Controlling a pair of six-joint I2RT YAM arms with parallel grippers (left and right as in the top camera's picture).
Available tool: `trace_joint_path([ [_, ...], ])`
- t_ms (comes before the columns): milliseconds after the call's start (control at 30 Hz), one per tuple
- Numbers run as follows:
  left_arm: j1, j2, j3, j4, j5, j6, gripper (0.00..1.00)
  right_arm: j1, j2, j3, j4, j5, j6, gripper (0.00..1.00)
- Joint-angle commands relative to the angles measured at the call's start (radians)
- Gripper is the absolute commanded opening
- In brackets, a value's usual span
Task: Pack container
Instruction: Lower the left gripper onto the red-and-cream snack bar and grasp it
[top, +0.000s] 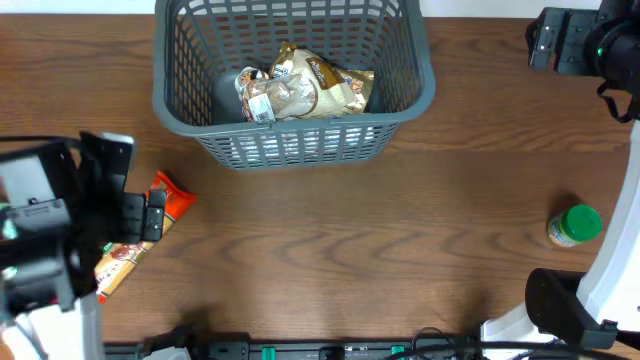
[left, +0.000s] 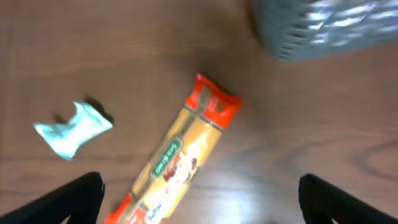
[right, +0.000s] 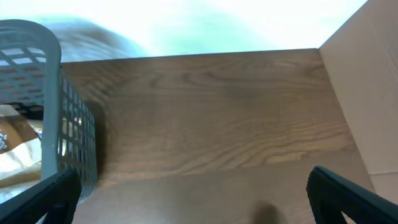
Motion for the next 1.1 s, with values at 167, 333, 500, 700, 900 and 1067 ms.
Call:
trace_joint_path([
  [167, 0.143, 0.218, -0.242, 0.240, -0.035, 0.101, 0.99, -0.003, 0.003, -0.002, 0.000, -0.023, 0.006, 0.99],
  [333, 0.158, 0.380, -0.242, 0.257, -0.038, 0.269, 0.98, -0.003, 0.003, -0.003, 0.014, -0.023, 0.006, 0.99],
  [500, 0.158, 0.474, -0.242, 0.254, -0.096, 0.397, 0.99, -0.004, 0.003, -0.003, 0.024, -0.022, 0.006, 0.99],
  [700, 0.182, 0.527, -0.242, 0.259, -0.200, 0.546, 0.99, -0.004, 0.003, -0.003, 0.023, -0.019, 0.006, 0.99],
  [900, 0.233, 0.607, -0.243, 0.294, -0.135, 0.573, 0.98, -0.004, 0.003, -0.003, 0.026, -0.019, 0.008, 0.99],
  [1067, 0.235, 0.669, -0.243, 0.295, -0.135, 0.595, 0.99, -0.004, 0.003, -0.003, 0.031, -0.019, 0.019, 0.99],
])
